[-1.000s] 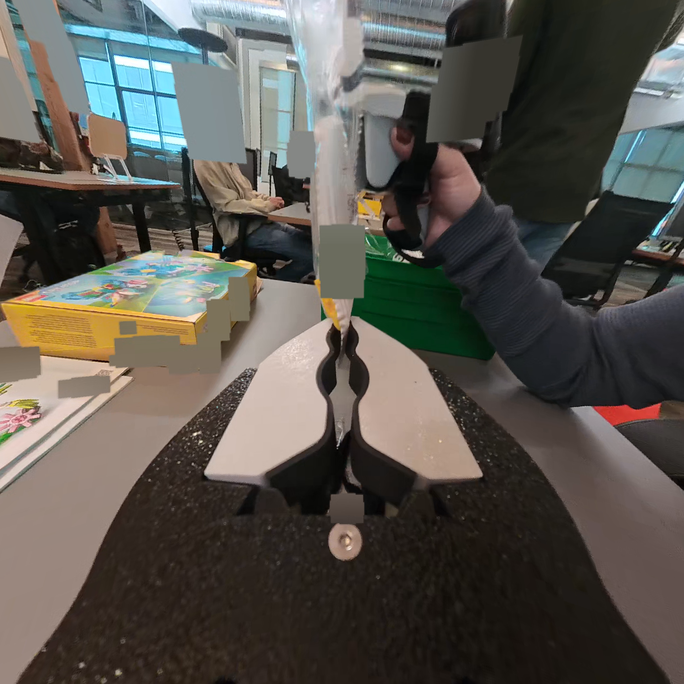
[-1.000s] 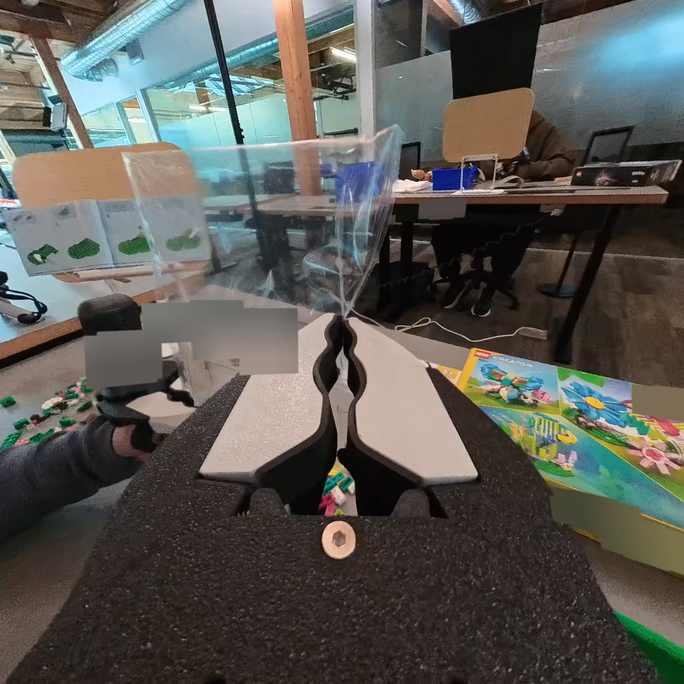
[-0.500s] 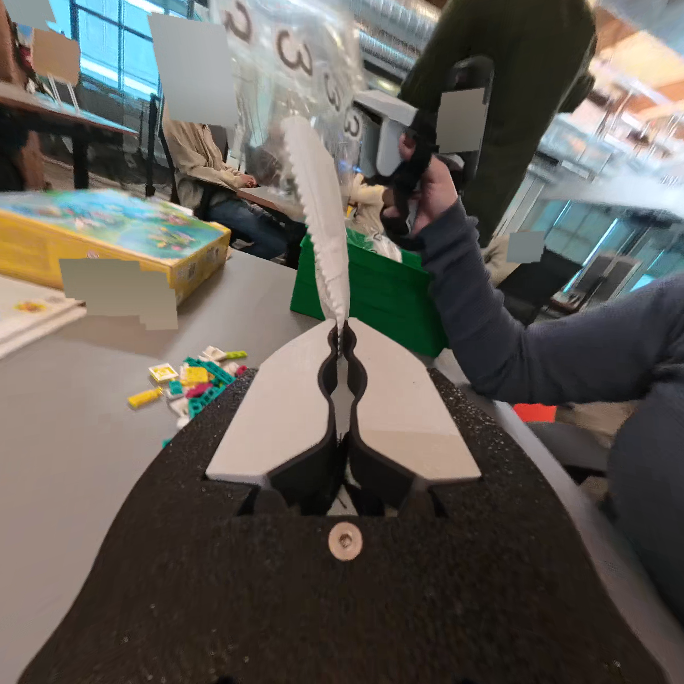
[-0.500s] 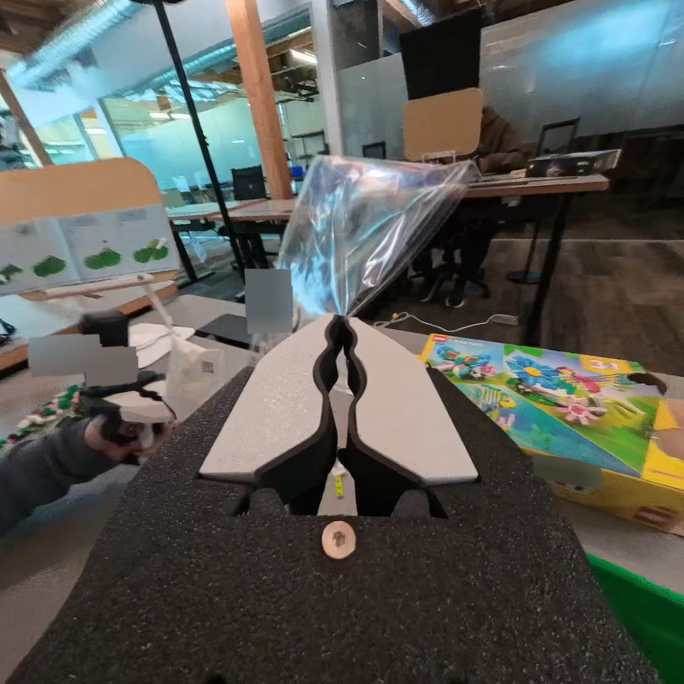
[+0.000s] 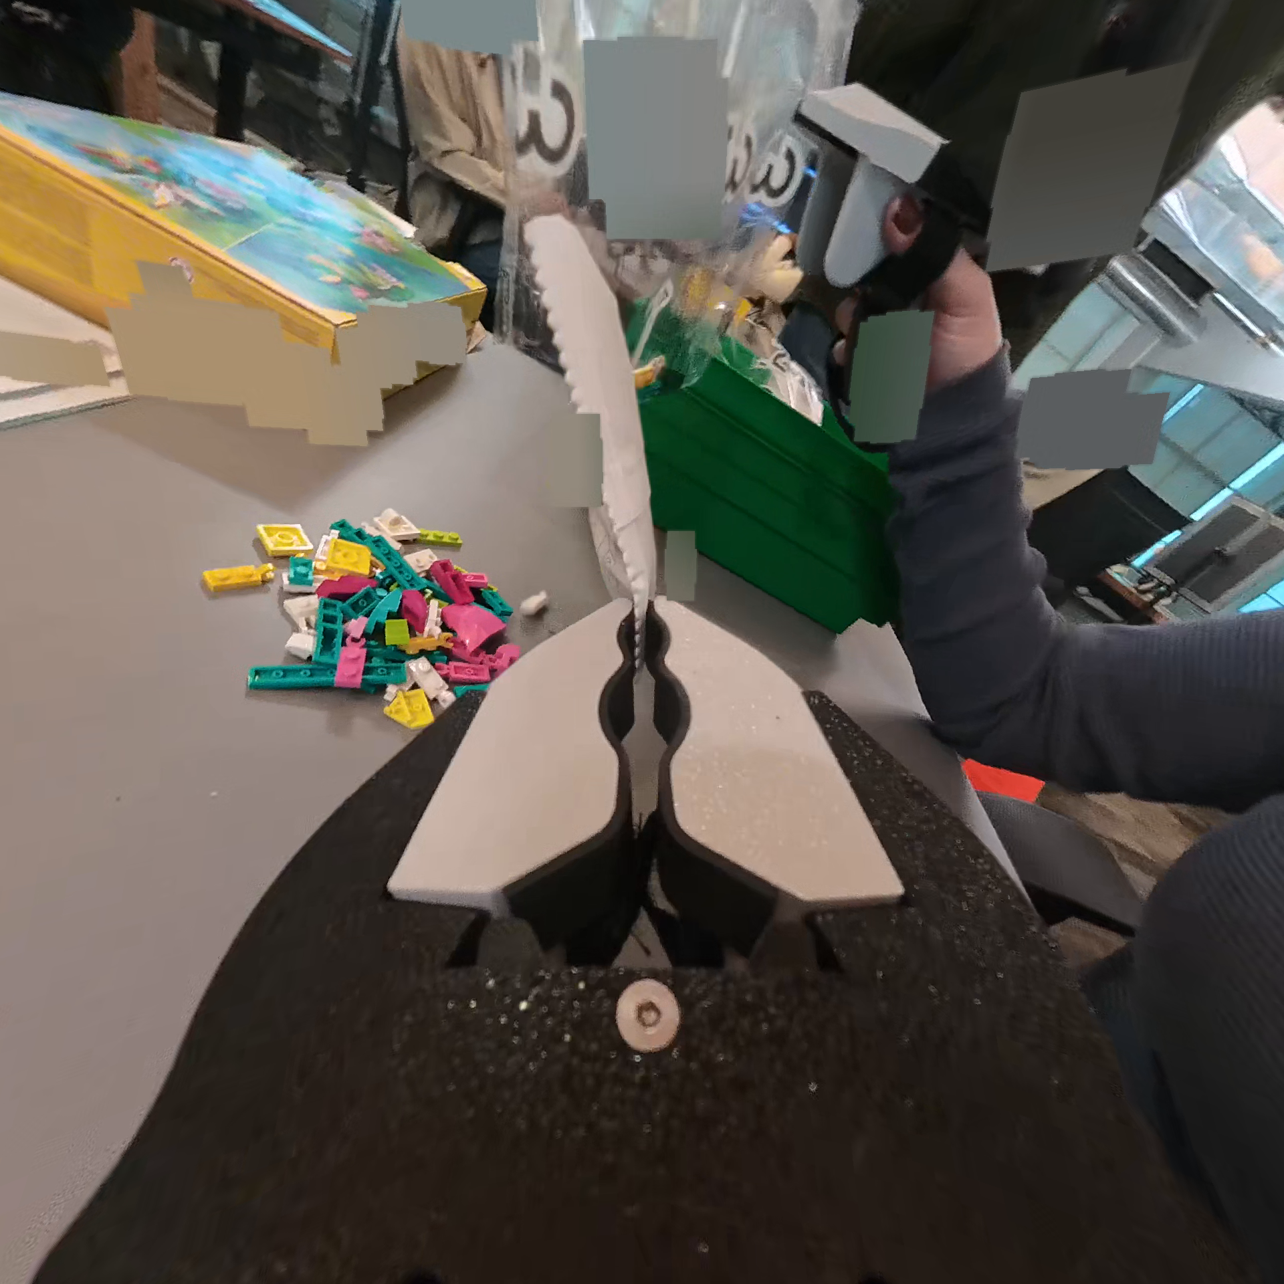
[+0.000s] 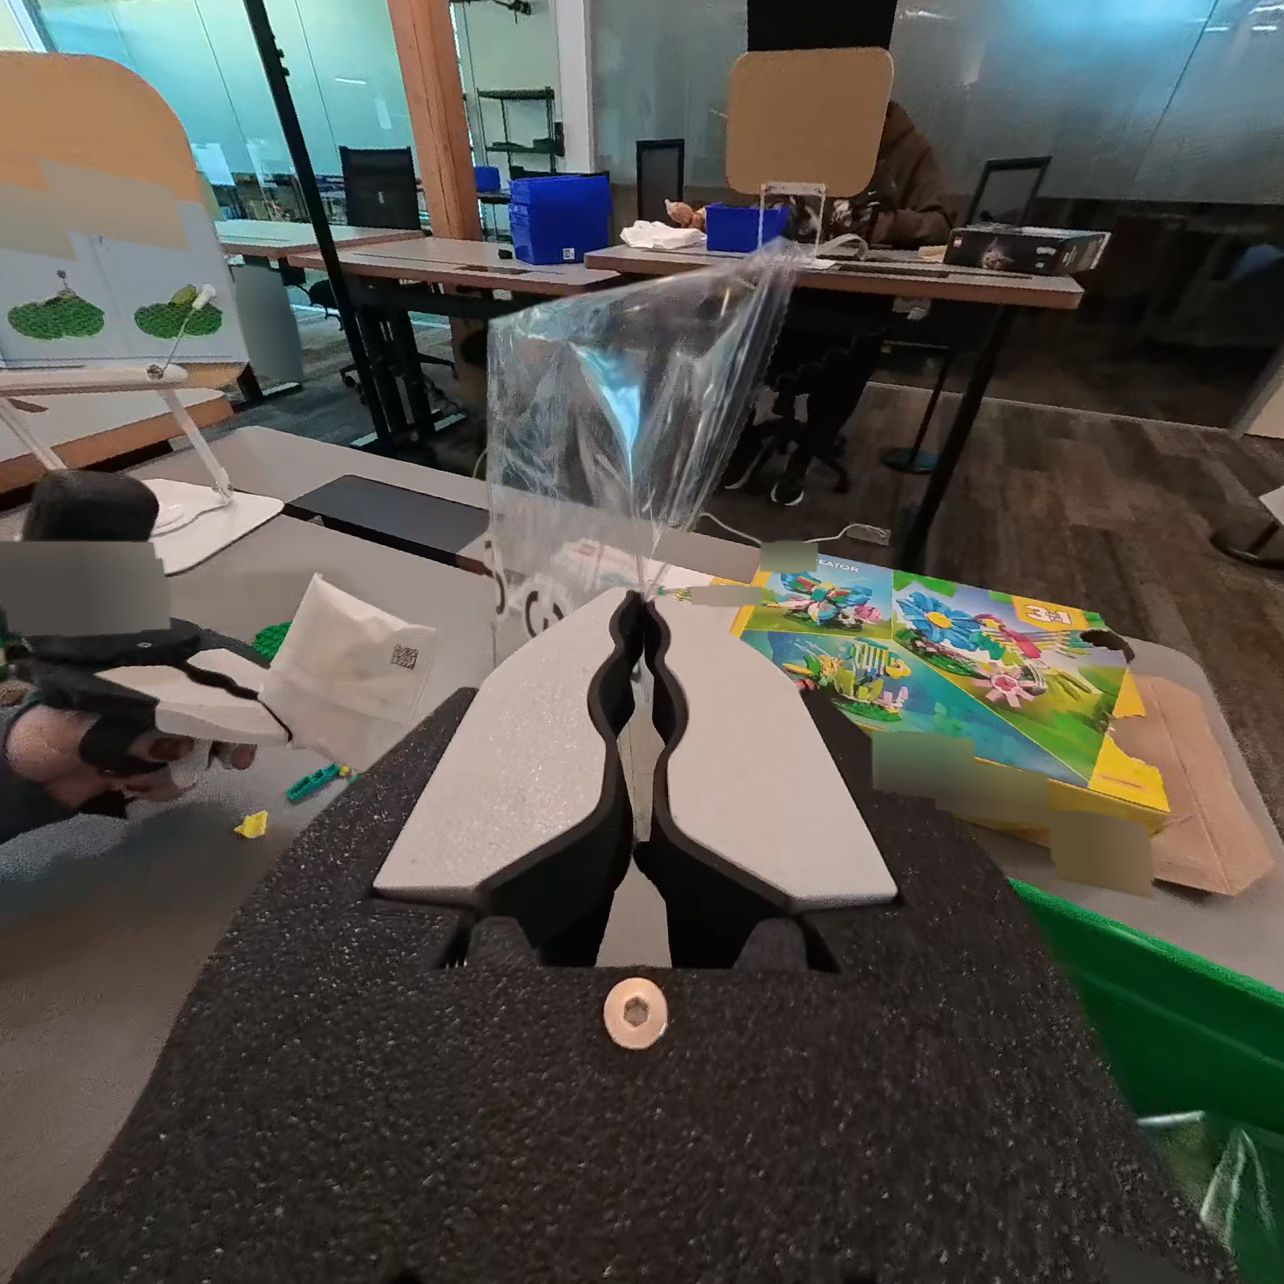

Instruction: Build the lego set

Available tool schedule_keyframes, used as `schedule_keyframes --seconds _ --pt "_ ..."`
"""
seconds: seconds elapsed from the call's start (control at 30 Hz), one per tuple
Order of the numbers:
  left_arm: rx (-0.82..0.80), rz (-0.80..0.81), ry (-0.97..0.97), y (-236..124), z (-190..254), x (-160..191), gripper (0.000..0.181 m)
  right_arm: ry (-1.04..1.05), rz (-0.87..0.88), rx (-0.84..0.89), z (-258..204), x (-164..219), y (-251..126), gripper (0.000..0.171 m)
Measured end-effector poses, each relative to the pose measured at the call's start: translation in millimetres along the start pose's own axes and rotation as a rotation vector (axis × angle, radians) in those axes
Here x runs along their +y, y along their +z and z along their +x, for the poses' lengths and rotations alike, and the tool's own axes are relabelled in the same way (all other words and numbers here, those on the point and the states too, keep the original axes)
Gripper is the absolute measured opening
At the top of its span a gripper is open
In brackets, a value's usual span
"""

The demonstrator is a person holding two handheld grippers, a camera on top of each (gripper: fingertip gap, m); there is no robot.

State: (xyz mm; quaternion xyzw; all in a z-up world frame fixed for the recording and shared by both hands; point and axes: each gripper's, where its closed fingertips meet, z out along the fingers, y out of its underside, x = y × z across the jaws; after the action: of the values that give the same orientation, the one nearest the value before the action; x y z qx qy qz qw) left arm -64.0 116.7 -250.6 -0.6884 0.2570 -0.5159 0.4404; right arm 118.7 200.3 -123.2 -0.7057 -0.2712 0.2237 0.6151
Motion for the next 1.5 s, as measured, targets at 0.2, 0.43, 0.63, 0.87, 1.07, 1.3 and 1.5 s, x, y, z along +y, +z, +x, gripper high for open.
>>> schedule_keyframes --seconds 0.2,0.43,0.63,0.87,1.07,1.3,1.5 --pt "-0.095 -0.002 -0.094 -1.1 3.3 2.1 0.000 -0.145 -0.042 0.107 -20.6 5.3 -9.3 0.000" --pt "-0.127 0.006 -0.168 -3.3 3.8 11.9 0.000 -0.364 -0.177 0.139 -46.1 10.2 -6.7 0.000" --pt "-0.120 -0.022 -0.177 -7.5 11.0 23.4 0.000 -0.540 -0.274 0.111 -67.1 9.8 -3.3 0.000" --pt "-0.117 -0.030 -0.165 -17.4 18.0 26.0 0.000 -0.624 -0.282 0.192 -64.1 -21.5 -19.5 0.000" --pt "-0.079 -0.019 -0.170 -32.1 26.2 25.8 0.000 -0.425 -0.358 0.466 -6.7 -62.0 -102.8 0.000" --pt "0.042 0.001 -0.116 -46.0 48.5 21.0 0.000 -0.119 -0.961 0.541 56.9 -2.5 -192.3 0.000" --pt "0.081 0.004 -0.080 -53.9 61.1 18.7 0.000 -0.050 -1.184 0.349 86.9 57.3 -179.7 0.004"
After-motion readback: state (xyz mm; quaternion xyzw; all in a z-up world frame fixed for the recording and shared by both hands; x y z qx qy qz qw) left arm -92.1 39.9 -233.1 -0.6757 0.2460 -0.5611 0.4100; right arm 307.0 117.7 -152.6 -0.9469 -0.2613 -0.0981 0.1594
